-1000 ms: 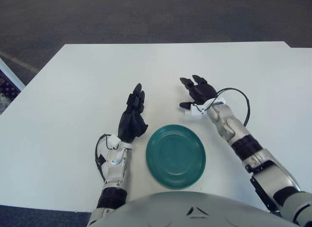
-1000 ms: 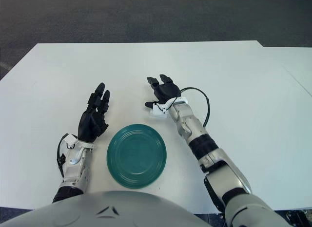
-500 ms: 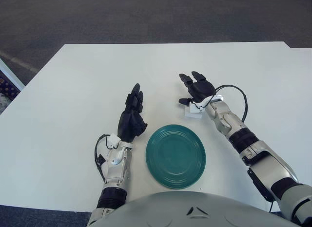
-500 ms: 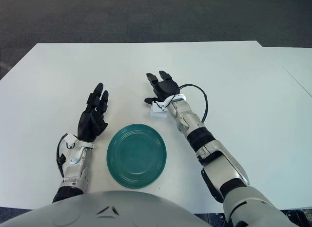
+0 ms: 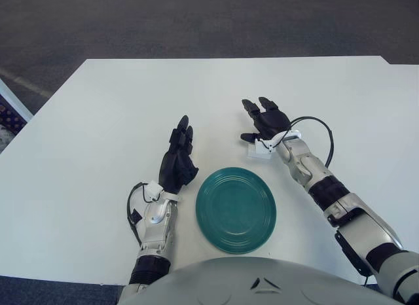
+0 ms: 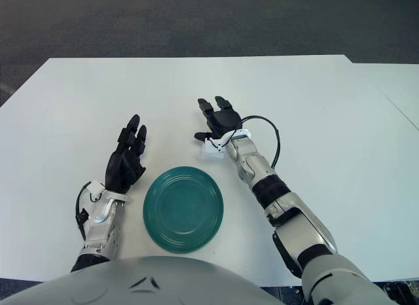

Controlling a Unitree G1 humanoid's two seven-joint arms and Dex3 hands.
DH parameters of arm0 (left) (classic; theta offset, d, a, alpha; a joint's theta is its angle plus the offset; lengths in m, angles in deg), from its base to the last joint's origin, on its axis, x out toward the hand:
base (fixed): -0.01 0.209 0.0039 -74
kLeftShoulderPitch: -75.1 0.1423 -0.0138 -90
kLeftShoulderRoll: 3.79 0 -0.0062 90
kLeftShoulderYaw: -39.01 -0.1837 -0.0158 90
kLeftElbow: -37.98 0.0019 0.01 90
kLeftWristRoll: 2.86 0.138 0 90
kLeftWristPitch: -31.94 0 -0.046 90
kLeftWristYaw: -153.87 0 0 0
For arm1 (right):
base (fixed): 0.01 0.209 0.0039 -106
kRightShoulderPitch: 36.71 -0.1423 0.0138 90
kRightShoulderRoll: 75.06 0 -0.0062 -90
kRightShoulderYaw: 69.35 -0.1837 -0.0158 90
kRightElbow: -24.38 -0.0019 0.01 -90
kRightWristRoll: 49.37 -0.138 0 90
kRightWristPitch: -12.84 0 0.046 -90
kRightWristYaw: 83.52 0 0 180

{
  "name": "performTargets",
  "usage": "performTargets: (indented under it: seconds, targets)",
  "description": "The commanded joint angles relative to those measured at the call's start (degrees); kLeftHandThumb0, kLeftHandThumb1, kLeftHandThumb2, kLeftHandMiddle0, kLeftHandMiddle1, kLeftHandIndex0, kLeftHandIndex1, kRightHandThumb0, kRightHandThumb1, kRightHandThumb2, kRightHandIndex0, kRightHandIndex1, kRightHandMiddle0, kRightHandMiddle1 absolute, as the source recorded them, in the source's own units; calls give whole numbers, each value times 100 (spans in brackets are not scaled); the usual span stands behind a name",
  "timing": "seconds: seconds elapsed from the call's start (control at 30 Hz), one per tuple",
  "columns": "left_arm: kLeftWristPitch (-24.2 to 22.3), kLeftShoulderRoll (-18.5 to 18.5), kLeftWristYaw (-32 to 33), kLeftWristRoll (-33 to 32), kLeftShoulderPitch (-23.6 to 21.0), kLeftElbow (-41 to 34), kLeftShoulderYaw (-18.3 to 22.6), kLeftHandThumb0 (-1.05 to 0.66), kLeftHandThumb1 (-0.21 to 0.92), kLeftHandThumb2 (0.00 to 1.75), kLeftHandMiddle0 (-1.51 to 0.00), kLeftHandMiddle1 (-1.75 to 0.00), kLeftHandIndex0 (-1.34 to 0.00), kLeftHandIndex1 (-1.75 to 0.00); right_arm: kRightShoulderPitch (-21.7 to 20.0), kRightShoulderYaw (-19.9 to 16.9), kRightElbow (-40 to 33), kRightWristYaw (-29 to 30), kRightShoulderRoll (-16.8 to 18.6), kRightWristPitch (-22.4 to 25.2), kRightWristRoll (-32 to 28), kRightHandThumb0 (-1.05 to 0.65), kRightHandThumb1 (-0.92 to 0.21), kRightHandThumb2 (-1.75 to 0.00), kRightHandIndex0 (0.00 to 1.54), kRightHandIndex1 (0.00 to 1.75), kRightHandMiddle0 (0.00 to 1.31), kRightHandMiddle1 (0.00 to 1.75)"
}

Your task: Put the charger into the plate.

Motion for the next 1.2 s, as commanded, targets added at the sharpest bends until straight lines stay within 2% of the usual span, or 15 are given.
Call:
performTargets:
  seconds: [0.0, 0.23, 0.43, 0.9, 1.17]
  targets:
    - [116, -251, -61, -187, 511, 598, -39, -99, 92, 101, -2, 0, 0, -15, 319, -25, -429, -272, -189, 121, 22, -103, -92, -70, 0, 0, 0, 2]
    - [120, -323, -218, -403, 419, 765, 21, -99, 92, 101, -3, -1, 0, -15, 472, -135, -830, -422, -291, 90, -79, -102, -92, -71, 0, 0, 1, 3]
    - [226, -297, -160, -253, 370, 870, 23, -98, 92, 102, -3, -1, 0, -15, 687, -253, -1275, -605, -353, 109, -134, -100, -92, -71, 1, 0, 1, 4]
    - [205, -250, 32, 10, 301, 925, 36, -98, 92, 104, -5, -1, 0, -18, 851, -349, -1585, -836, -390, 105, -159, -97, -92, -71, 2, 1, 0, 7]
    - [151, -266, 26, -91, 319, 866, 49, -98, 92, 104, -5, -1, 0, -20, 939, -324, -1599, -922, -383, 126, -163, -96, -92, -70, 1, 0, 0, 9]
